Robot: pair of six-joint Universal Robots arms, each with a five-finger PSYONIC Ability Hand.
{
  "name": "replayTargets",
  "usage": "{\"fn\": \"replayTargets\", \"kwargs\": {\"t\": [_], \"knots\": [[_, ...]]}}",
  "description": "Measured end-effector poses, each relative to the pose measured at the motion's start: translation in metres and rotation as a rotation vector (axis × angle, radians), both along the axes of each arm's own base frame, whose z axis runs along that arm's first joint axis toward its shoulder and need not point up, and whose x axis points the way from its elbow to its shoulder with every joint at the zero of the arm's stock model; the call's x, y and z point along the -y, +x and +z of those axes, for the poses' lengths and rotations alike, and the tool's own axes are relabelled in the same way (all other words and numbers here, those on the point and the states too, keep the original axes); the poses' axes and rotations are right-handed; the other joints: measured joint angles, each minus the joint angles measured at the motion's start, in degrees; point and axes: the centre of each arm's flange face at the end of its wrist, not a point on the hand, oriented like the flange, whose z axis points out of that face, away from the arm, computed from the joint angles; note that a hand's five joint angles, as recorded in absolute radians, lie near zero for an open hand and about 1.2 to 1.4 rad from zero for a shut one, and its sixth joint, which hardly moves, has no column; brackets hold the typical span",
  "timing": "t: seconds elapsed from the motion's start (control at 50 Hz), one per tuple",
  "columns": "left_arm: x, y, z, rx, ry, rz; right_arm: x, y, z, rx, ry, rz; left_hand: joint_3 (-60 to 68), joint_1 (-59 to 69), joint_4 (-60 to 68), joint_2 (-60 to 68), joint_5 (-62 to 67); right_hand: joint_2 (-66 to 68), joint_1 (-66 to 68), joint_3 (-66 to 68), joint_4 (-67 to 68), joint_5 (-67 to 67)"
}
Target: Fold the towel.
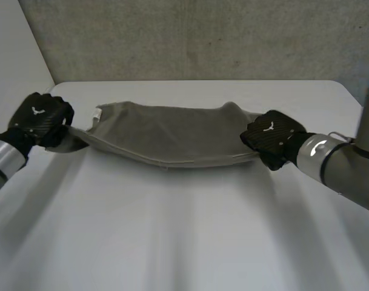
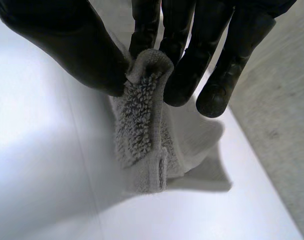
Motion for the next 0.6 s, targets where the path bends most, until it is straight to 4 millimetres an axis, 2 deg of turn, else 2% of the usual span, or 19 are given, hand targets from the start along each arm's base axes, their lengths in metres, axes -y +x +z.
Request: {"fn": "replayTargets", "kwargs": {"t": [0.04,0.08,0.16,0.22,0.3,0.42,0.6], "knots": [[-0.005,0.004,0.01,-0.002,-0.019,0.002,-0.008,-0.003,0.013,0.02,-0.023,-0.003,0.0,0.0,0.0,0.0,0.0,0.0,0.0,0.0,0.0,0.0],[-0.014,0.009,0.028,-0.019,-0.054,0.008,-0.024,-0.008,0.041,0.071,-0.072,-0.012,0.0,0.0,0.0,0.0,0.0,0.0,0.0,0.0,0.0,0.0],[-0.026,0.016,0.054,-0.07,-0.092,0.02,-0.043,-0.015,0.075,0.146,-0.136,-0.027,0.0,0.0,0.0,0.0,0.0,0.0,0.0,0.0,0.0,0.0],[-0.033,0.021,0.068,-0.128,-0.098,0.027,-0.052,-0.021,0.093,0.184,-0.168,-0.039,0.0,0.0,0.0,0.0,0.0,0.0,0.0,0.0,0.0,0.0],[-0.038,0.026,0.077,-0.204,-0.084,0.023,-0.054,-0.028,0.103,0.196,-0.185,-0.06,0.0,0.0,0.0,0.0,0.0,0.0,0.0,0.0,0.0,0.0],[-0.034,0.027,0.074,-0.244,-0.065,0.003,-0.038,-0.03,0.091,0.151,-0.165,-0.079,0.0,0.0,0.0,0.0,0.0,0.0,0.0,0.0,0.0,0.0],[0.007,0.016,0.045,-0.248,-0.04,-0.052,0.006,-0.02,0.032,0.013,-0.058,-0.067,0.0,0.0,0.0,0.0,0.0,0.0,0.0,0.0,0.0,0.0]]}}
